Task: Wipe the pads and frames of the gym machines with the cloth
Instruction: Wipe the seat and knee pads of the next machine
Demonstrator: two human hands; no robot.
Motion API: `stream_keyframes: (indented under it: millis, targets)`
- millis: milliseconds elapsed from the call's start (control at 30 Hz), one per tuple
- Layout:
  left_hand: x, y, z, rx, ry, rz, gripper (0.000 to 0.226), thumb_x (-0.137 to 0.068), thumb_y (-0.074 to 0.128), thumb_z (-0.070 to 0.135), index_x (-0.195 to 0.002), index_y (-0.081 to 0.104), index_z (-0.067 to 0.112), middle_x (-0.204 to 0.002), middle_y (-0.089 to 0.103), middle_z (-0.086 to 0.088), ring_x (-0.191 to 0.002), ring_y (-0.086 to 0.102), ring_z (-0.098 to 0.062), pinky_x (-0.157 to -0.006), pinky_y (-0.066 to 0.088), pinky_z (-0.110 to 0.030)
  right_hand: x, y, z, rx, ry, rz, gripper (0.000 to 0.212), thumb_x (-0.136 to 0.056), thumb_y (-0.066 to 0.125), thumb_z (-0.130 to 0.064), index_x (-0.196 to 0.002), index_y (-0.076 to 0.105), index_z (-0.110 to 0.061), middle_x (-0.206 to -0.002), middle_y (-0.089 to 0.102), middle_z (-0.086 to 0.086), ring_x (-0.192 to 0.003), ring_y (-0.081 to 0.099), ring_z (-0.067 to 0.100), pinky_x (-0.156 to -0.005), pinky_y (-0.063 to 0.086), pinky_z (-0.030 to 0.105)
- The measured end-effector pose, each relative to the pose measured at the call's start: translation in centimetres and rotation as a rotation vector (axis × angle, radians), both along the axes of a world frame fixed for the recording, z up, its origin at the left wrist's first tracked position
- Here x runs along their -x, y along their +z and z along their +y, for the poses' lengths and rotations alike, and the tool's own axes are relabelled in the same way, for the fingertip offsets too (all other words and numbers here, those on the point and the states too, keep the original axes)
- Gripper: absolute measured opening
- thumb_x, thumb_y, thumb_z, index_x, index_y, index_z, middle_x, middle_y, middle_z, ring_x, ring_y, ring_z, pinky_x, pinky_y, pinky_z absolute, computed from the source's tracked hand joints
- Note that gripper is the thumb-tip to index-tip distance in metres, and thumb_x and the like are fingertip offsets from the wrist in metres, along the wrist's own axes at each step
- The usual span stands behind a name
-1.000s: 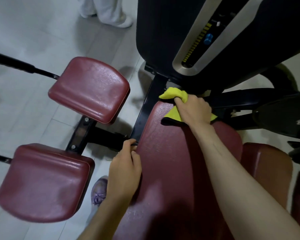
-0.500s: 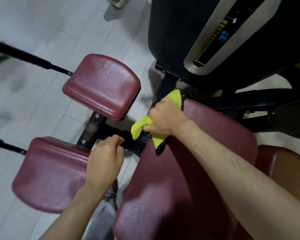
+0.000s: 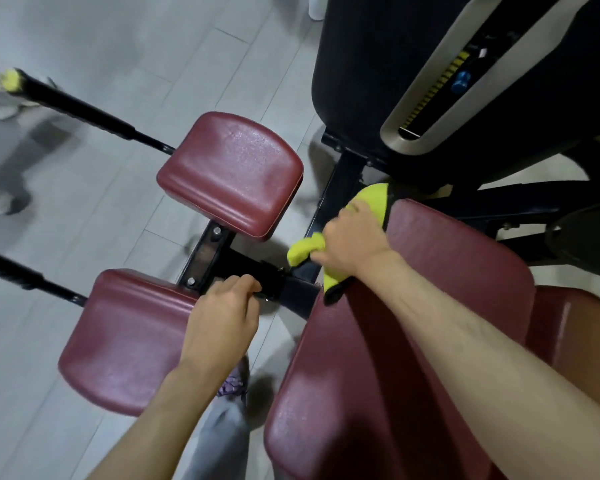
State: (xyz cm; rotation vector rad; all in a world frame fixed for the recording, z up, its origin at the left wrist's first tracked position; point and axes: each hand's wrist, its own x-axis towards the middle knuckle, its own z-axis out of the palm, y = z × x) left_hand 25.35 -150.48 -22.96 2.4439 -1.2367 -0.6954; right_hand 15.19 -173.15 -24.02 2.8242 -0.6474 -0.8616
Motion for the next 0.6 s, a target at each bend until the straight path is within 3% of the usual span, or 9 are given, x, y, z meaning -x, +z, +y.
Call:
stream_keyframes:
  millis: [233,333,433,533,600]
  targets:
    - [-1.7,1.8,2.1,0.035,-0.034,0.020,0.018,-0.092,0.058,0.010,-0.105,0.066,0.019,-0.098,0.067,0.003,-0.089,0.060,-0.026,-0.062,0.045,-0.037,4.3,0.8,17.7,-0.333,0.207,0.072,0.060,-0.088,0.048,-0.070,-0.096,0.077,-0.019,-0.088,0.069,0.007,-0.089,0.058,0.028,-0.099,0.032,0.049]
    - [-2.6,2.6,3.5,0.043,-0.053,0.023,0.017,-0.092,0.056,0.012,-0.104,0.065,0.020,-0.097,0.066,0.004,-0.090,0.059,-0.025,-0.065,0.048,-0.040,5.8,0.7,19.6,-0.412,0.263,0.136,0.057,-0.082,0.052,-0.073,-0.090,0.077,-0.023,-0.081,0.068,0.004,-0.082,0.060,0.027,-0.097,0.043,0.046]
    - [-3.5,3.0,4.9,0.036,-0.057,0.015,0.015,-0.092,0.055,0.014,-0.101,0.064,0.023,-0.093,0.064,0.006,-0.089,0.057,-0.022,-0.065,0.044,-0.036,4.4,0.5,15.2,-0.296,0.229,0.055,0.055,-0.079,0.054,-0.071,-0.085,0.075,-0.021,-0.080,0.070,0.005,-0.082,0.064,0.028,-0.089,0.047,0.043]
    - [-4.1,2.8,6.6,0.036,-0.056,0.004,0.014,-0.092,0.057,0.012,-0.094,0.064,0.023,-0.089,0.063,0.007,-0.084,0.058,-0.021,-0.062,0.040,-0.034,1.7,1.7,9.9,-0.044,0.093,0.088,0.062,-0.087,0.033,-0.068,-0.095,0.074,-0.022,-0.095,0.071,0.006,-0.097,0.062,0.029,-0.100,0.039,0.048]
    - [-4.3,2.6,7.5,0.043,-0.056,0.000,0.013,-0.092,0.058,0.010,-0.088,0.061,0.022,-0.085,0.062,0.007,-0.078,0.056,-0.022,-0.060,0.037,-0.033,0.7,1.9,8.8,0.056,0.001,0.092,0.056,-0.093,0.037,-0.066,-0.096,0.073,-0.022,-0.100,0.071,0.002,-0.104,0.060,0.026,-0.110,0.032,0.047]
